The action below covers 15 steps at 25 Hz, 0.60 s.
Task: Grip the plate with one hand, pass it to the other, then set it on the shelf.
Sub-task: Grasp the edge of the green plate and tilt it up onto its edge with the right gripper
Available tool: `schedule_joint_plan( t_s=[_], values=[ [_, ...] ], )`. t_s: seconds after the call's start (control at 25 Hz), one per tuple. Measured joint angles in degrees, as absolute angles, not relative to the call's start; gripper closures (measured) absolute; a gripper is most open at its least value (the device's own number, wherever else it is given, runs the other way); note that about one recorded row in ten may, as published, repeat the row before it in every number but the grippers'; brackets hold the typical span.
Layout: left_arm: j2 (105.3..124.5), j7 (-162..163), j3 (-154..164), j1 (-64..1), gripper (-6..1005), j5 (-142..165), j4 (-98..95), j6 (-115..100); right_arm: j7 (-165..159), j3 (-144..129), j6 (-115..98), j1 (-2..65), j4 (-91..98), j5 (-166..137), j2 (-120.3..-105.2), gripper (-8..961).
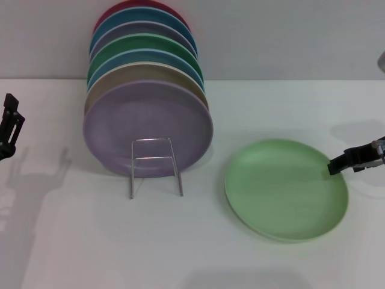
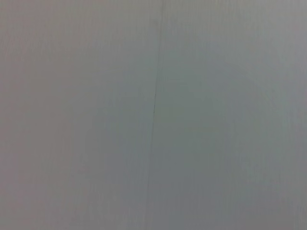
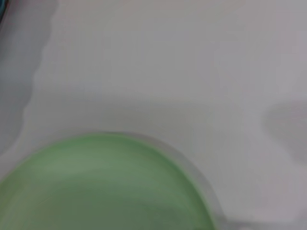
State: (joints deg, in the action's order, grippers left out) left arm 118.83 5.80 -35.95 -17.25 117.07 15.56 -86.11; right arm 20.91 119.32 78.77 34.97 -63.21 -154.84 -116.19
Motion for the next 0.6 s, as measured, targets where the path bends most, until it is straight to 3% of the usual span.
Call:
schedule_joint_plan(
  t_s=[0.6],
  values=[
    [118.74, 5.8, -35.9, -17.1, 169, 117.3, 15.6, -86.2, 21.6, 119.0, 76.3, 36.6, -58.3, -154.8, -116.09, 416]
  ],
)
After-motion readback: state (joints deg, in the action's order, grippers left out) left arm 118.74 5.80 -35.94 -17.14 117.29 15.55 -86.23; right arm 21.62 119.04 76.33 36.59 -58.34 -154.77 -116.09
